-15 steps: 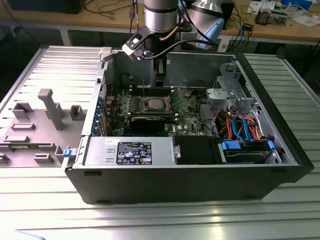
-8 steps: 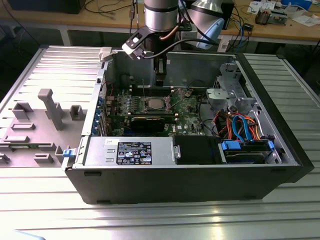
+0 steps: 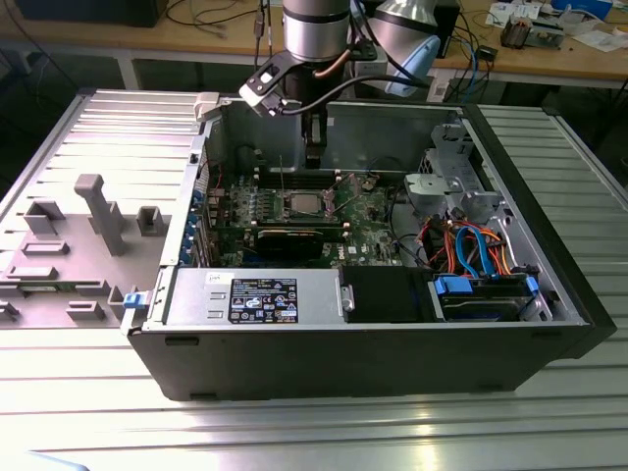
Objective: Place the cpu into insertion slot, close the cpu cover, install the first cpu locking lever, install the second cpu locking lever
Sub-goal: 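Close the cpu cover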
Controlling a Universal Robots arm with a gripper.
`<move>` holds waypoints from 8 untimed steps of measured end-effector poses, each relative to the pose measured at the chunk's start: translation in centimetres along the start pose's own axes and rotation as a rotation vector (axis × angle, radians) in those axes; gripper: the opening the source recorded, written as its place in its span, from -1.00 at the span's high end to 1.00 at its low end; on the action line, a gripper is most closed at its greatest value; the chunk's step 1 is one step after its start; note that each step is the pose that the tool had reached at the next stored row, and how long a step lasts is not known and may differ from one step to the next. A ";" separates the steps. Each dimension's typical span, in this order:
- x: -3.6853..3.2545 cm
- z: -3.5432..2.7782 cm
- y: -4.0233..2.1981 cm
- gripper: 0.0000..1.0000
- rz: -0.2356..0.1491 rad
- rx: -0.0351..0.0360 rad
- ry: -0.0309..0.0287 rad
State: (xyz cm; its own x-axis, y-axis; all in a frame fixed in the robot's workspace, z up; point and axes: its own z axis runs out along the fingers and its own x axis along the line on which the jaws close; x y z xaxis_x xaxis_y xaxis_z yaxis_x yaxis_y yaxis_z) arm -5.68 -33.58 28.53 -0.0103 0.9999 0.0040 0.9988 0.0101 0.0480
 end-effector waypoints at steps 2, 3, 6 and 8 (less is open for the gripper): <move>0.00 -0.08 0.00 0.79 0.000 0.0000 0.0000; 0.00 -0.15 0.01 0.79 0.000 -0.0001 0.0001; 0.00 -0.45 0.02 0.79 0.000 0.0000 0.0001; 0.00 -0.58 0.03 0.79 0.000 -0.0002 0.0002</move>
State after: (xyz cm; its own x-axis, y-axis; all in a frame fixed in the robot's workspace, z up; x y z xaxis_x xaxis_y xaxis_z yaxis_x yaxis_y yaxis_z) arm -5.68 -33.58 29.10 -0.0103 0.9999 0.0041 0.9988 0.0101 0.0482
